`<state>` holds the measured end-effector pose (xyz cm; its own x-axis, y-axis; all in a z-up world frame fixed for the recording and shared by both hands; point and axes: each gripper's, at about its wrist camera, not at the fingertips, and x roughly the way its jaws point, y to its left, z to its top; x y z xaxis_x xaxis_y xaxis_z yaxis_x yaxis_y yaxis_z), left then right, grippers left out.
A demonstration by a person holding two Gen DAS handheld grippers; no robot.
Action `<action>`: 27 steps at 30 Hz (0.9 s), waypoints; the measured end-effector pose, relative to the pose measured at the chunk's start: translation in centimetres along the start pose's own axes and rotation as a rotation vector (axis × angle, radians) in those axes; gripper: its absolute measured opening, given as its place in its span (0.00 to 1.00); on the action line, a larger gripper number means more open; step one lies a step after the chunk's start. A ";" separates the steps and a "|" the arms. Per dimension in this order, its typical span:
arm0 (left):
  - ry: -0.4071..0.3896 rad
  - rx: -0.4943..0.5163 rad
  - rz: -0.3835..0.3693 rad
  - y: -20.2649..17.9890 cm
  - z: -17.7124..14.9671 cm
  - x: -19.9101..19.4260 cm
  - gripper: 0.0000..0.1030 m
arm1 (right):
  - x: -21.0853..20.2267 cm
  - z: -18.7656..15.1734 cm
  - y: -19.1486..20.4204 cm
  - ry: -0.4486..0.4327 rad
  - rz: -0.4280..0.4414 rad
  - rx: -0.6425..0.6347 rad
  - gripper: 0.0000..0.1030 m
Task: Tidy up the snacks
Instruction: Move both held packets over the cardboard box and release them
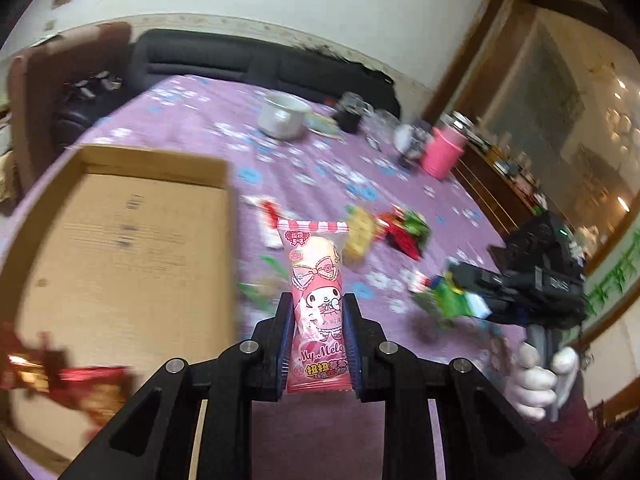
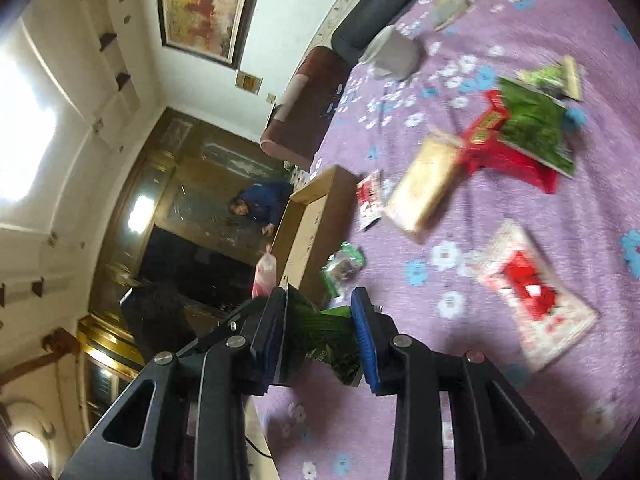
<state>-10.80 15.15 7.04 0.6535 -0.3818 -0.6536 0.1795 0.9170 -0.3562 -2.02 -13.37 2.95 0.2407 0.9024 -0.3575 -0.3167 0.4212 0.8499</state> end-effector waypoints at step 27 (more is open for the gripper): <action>-0.026 -0.199 0.222 13.9 0.2 -3.8 0.47 | 23.2 -2.2 11.9 0.272 -0.342 -0.427 0.40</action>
<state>-10.69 29.36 4.70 0.6798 -0.1693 -0.7136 -0.1154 0.9362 -0.3320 -2.21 12.80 3.90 0.1682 0.6767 -0.7168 -0.6163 0.6397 0.4593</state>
